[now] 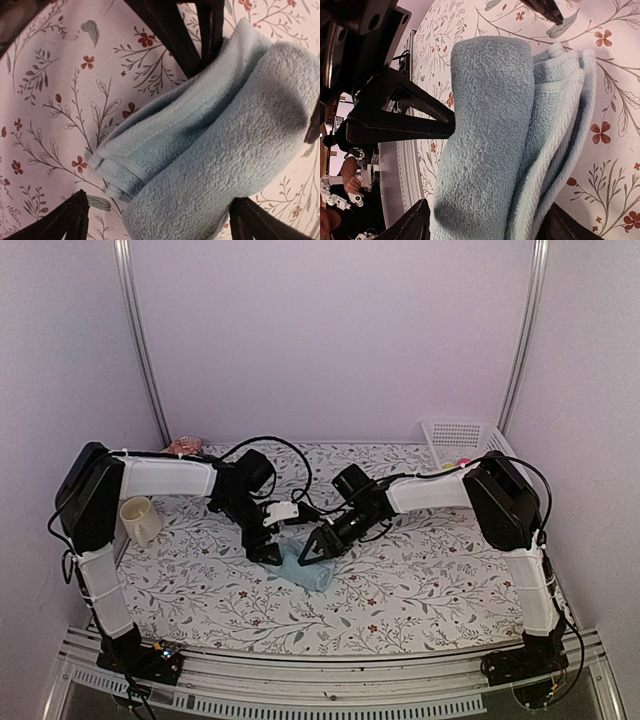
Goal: Roll the towels
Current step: Pick up the towel from the center of the board.
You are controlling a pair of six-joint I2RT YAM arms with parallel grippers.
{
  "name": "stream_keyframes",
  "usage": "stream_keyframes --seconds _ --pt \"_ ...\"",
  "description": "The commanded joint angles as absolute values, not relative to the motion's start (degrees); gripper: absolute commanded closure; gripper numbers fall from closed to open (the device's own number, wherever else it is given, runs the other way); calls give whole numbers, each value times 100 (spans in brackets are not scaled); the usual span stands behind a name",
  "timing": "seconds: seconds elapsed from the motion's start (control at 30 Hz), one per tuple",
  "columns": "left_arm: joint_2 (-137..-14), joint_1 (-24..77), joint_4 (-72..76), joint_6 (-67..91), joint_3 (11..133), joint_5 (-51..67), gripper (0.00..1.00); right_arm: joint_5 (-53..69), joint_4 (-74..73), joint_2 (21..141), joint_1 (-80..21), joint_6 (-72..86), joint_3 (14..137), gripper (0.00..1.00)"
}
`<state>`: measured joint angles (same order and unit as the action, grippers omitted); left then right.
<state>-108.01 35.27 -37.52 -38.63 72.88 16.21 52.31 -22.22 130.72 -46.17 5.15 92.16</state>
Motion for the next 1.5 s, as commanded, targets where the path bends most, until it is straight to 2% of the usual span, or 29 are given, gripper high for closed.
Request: stream_keyframes --seconds 0.0,0.2,0.33,0.53,0.73,0.8,0.83,1.1,1.47 --pt "-10591 3448 -2745 -3227 7500 1554 3 5506 -2281 13319 -4926 386 9114 26" --pt "-10760 3479 -2660 -3093 7537 1426 3 5504 -2268 13372 -4954 400 9119 27" --pt "-10780 3513 -2564 -3102 7489 1293 3 5555 -2268 13402 -4952 430 9136 36" --pt "-10731 3604 -2440 -3154 7389 1104 3 5674 -2268 13604 -4951 491 9213 53" --pt "-10464 3630 -2310 -3197 7245 1142 3 5801 -2161 13602 -4940 599 9217 79" --pt "-10339 3612 -2283 -3235 7194 1184 3 5728 -2088 13555 -4932 658 9172 94" --pt "-10275 3610 -2271 -3261 7164 1211 3 5707 -2000 13517 -4913 692 9124 96" --pt "-9703 3381 -2534 -3416 6914 1746 3 5602 -1375 12991 -4720 1077 8563 97" --pt "-8530 2475 -2619 -3329 6189 2218 3 5149 -876 12029 -4361 1282 7655 98"
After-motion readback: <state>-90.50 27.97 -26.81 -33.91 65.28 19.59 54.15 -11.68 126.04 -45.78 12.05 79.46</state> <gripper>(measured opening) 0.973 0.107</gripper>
